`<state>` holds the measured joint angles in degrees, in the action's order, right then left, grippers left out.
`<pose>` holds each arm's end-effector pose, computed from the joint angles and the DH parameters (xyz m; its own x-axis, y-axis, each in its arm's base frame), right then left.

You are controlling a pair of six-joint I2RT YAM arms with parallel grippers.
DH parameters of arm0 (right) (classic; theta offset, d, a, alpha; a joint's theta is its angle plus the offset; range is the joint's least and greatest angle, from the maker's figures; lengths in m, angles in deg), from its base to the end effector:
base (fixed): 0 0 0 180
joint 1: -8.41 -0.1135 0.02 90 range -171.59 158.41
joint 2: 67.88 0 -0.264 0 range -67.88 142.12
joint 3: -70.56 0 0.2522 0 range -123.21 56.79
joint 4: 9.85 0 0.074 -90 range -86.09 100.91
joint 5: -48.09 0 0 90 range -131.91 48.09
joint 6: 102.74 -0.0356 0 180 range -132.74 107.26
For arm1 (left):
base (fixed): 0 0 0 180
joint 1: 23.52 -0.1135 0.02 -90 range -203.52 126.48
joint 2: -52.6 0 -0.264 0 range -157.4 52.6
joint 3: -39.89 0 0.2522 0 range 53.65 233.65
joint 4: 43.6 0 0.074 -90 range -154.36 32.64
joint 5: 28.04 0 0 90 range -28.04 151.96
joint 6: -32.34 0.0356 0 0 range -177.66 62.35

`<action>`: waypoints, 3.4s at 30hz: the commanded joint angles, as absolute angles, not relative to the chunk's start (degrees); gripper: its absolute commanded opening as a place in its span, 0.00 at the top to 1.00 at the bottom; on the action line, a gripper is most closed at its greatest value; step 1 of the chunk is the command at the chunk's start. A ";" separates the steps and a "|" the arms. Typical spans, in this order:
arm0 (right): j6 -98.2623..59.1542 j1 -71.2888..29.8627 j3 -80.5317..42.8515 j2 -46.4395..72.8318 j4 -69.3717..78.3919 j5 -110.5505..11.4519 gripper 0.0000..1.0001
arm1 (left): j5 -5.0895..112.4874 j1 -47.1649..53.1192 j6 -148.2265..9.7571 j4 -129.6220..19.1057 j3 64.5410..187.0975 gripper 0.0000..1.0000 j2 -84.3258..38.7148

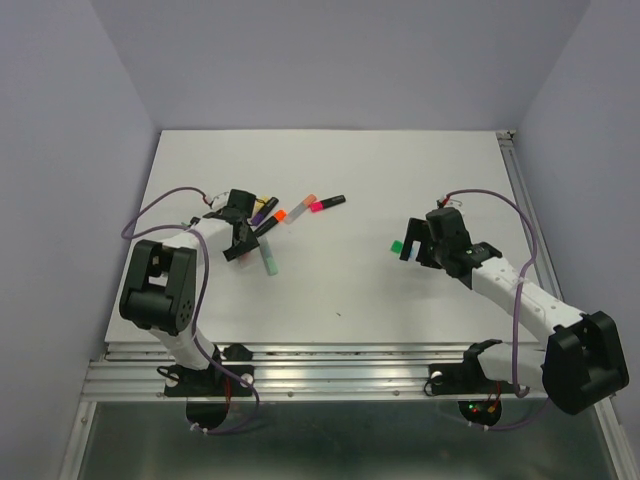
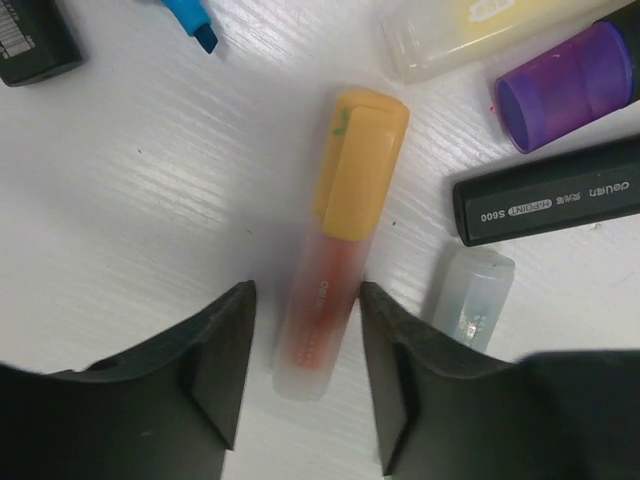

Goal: Open the pen caps

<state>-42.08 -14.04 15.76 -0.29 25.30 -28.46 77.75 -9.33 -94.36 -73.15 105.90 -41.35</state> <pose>0.2232 0.0833 0.2211 -0.7096 0.2224 -0.6686 0.1380 0.9744 0.1777 0.3118 -0.0688 0.1674 -0.7117 -0.4132 -0.5680 -0.4131 0.9003 -0.1372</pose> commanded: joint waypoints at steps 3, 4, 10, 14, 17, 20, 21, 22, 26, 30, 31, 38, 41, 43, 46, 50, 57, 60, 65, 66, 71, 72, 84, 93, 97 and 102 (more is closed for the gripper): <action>-41.92 -13.65 17.24 -1.35 22.81 -28.29 0.00 | 77.53 -8.67 -92.90 -73.53 104.46 0.59 -42.94; -41.92 -13.65 17.24 -1.44 22.81 -28.20 0.00 | 76.91 -8.67 -92.73 -73.27 104.10 0.62 -42.68; -41.14 -13.65 17.51 -2.40 22.46 -29.51 0.00 | 74.97 -8.58 -92.46 -70.37 100.94 0.97 -39.60; -38.24 -13.73 18.12 -3.55 19.57 -39.16 0.00 | 73.22 -8.14 -93.51 -71.50 100.41 1.00 -35.83; -37.53 -13.73 19.09 -5.30 15.62 -50.50 0.00 | 72.42 -5.86 -95.00 -73.09 101.20 1.00 -29.25; -37.35 -13.73 18.30 -6.27 13.76 -58.76 0.00 | 72.86 -2.44 -95.71 -73.01 101.64 1.00 -20.55; -37.87 -13.73 17.95 -6.53 13.76 -60.52 0.00 | 72.77 -1.65 -95.71 -72.57 101.55 1.00 -16.78; -38.75 -13.73 17.60 -6.88 13.32 -63.59 0.00 | 72.25 -0.68 -95.10 -71.87 101.12 1.00 -15.09; -46.39 -13.73 16.37 -6.89 8.06 -69.94 0.00 | 69.79 8.19 -91.59 -67.03 100.50 1.00 -10.60; -51.93 -13.73 14.18 -6.01 5.06 -71.00 0.00 | 63.56 17.77 -85.70 -55.54 97.86 1.00 -10.24; -53.42 -13.73 13.65 -5.75 5.06 -70.91 0.00 | 60.06 19.44 -84.04 -53.52 96.73 1.00 -10.59; -55.10 -13.82 13.03 -5.83 4.79 -68.72 0.00 | 64.59 32.11 -81.47 -48.57 99.87 1.00 -18.32; -54.66 -13.74 12.94 -6.10 6.54 -65.48 0.00 | 64.78 33.87 -81.65 -47.87 101.72 1.00 -20.87; -54.66 -13.82 13.11 -6.01 6.47 -65.11 0.04 | 64.33 34.57 -82.00 -46.73 102.86 1.00 -22.45; -55.27 -14.00 13.29 -5.22 5.94 -65.11 0.14 | 64.51 34.92 -82.61 -46.81 104.36 1.00 -24.82; -55.98 -14.17 13.81 -4.43 4.36 -67.22 0.29 | 64.60 35.19 -83.67 -46.38 105.42 1.00 -26.85; -56.51 -14.44 14.34 -3.20 2.24 -68.10 0.48 | 64.86 35.28 -84.11 -45.50 106.47 1.00 -28.17; -56.68 -14.52 14.43 -2.41 1.72 -68.36 0.57 | 64.25 35.36 -84.02 -45.15 106.74 1.00 -28.08; -56.69 -14.61 14.69 -1.88 0.67 -69.15 0.63 | 65.38 35.45 -84.46 -44.88 106.82 1.00 -27.91; -56.95 -14.61 15.04 -1.97 0.31 -69.15 0.63 | 65.39 35.37 -84.46 -44.88 106.91 1.00 -27.91; -56.95 -14.88 15.13 -2.05 -0.04 -69.68 0.71 | 65.12 35.45 -84.81 -44.97 107.70 1.00 -28.61; -56.86 -14.88 15.31 -2.05 -0.21 -69.94 0.76 | 65.39 35.45 -84.99 -44.88 107.70 1.00 -28.61; -50.18 -14.35 12.24 -1.19 0.84 -52.11 0.99 | 63.72 35.80 -93.94 -43.57 95.16 1.00 -21.86; -50.01 -9.00 2.93 7.43 -3.21 -51.84 0.99 | 65.12 42.38 -101.24 -40.32 82.31 1.00 -13.59; -49.92 -6.54 0.81 9.02 -3.73 -53.77 0.99 | 66.00 44.94 -103.79 -39.70 79.49 1.00 -12.18; -49.92 -5.12 0.45 8.41 -2.68 -57.89 0.99 | 66.88 46.00 -104.76 -40.66 78.52 1.00 -11.91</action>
<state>-51.68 -4.47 3.26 10.00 0.91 -57.26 66.82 45.88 -102.93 -40.35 78.49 -13.00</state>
